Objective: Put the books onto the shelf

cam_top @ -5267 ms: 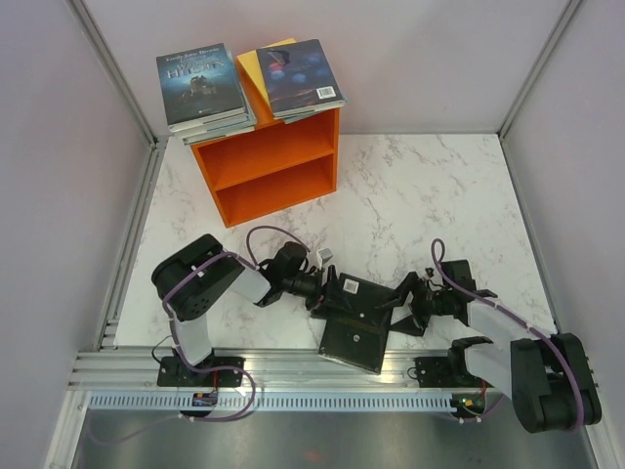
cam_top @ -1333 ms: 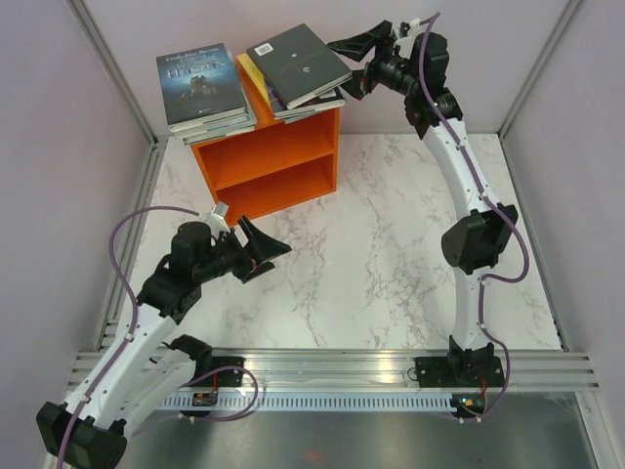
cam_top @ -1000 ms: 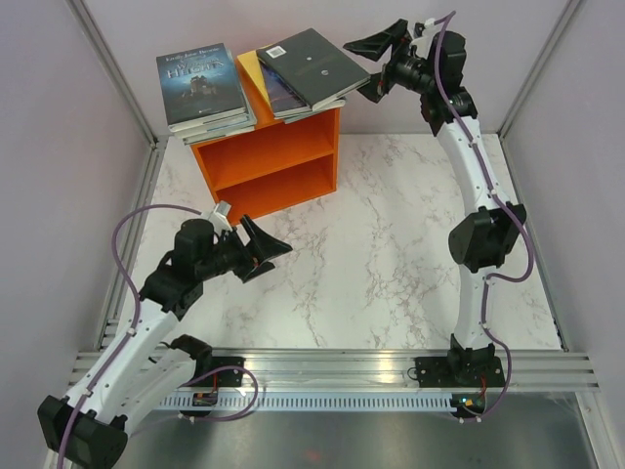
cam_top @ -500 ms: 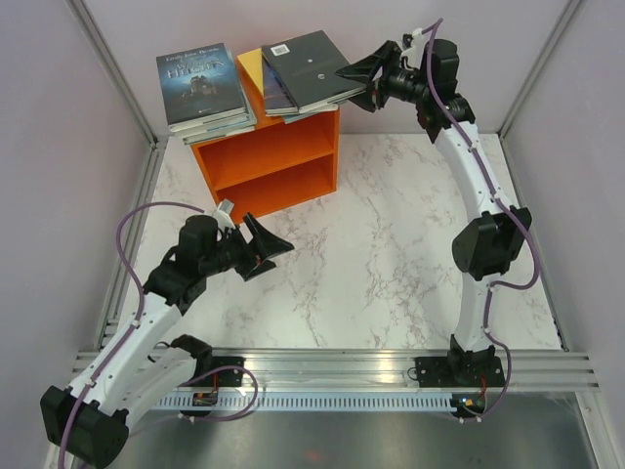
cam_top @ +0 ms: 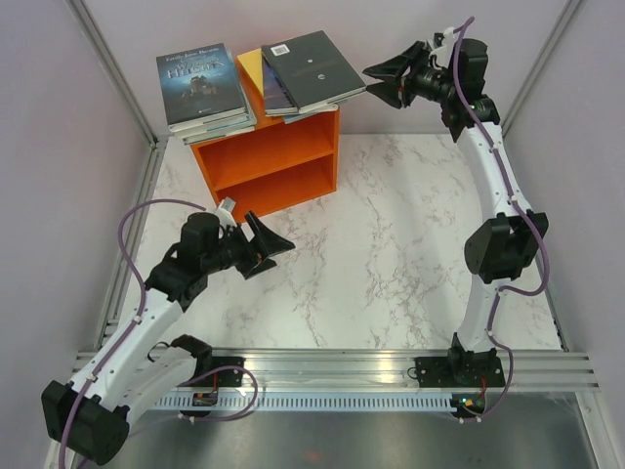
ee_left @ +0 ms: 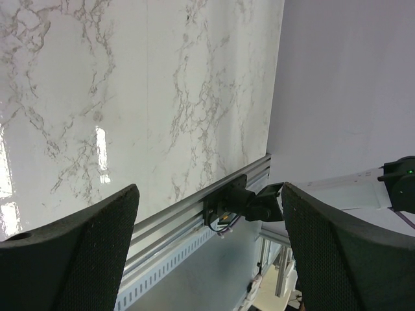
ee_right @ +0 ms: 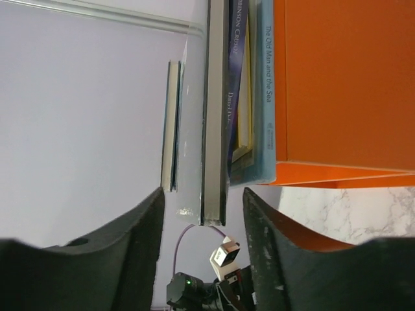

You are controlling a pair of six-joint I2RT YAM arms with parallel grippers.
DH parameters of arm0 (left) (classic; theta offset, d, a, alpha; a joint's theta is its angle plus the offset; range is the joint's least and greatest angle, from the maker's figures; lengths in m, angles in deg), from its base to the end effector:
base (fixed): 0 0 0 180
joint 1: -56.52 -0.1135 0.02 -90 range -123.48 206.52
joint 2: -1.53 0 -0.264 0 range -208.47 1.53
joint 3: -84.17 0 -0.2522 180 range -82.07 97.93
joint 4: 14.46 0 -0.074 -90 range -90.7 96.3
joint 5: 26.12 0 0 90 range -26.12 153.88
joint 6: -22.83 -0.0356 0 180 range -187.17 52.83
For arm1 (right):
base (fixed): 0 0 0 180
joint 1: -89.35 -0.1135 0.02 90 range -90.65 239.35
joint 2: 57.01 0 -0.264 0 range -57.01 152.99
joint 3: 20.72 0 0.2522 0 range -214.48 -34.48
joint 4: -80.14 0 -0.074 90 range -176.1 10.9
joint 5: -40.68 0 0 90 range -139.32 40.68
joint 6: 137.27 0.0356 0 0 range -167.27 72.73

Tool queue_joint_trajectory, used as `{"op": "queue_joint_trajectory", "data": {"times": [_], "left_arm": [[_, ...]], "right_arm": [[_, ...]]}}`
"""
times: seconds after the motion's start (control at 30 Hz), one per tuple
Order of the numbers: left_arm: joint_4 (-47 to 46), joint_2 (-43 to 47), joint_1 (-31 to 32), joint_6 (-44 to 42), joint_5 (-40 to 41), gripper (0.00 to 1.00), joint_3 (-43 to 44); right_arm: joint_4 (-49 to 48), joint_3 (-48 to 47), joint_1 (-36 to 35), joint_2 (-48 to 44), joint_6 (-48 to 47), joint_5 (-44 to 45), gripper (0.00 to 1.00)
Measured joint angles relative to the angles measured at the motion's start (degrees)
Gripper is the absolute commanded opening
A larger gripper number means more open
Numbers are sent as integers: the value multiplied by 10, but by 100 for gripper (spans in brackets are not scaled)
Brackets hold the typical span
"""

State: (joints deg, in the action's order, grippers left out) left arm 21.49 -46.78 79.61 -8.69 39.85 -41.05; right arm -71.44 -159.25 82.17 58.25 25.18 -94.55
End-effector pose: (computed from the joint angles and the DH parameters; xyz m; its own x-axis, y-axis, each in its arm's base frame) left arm 0.1670 -0.0870 0.2866 -0.8200 -0.4968 -0.2843 -0.0282 0.5311 -0.8469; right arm 0.4562 0.0829 0.4430 -0.7797 0.5786 -0.2396 -0.1532 0.1947 0.9688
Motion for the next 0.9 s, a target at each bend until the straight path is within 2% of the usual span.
{"op": "queue_joint_trajectory", "data": {"times": [0.1,0.27,0.4,0.5,0.9], "left_arm": [[0,-7,0,-2,0,92,2],[0,-10,0,-7,0,92,3],[0,-13,0,-8,0,92,3],[0,-16,0,-9,0,92,3],[-3,-28,-2,-9,0,91,3]], "right_arm": [[1,0,6,0,-2,0,45],[2,-2,1,0,0,0,40],[7,-10,-5,0,2,0,29],[5,-17,-10,0,7,0,25],[-18,-64,-51,39,39,0,22]]}}
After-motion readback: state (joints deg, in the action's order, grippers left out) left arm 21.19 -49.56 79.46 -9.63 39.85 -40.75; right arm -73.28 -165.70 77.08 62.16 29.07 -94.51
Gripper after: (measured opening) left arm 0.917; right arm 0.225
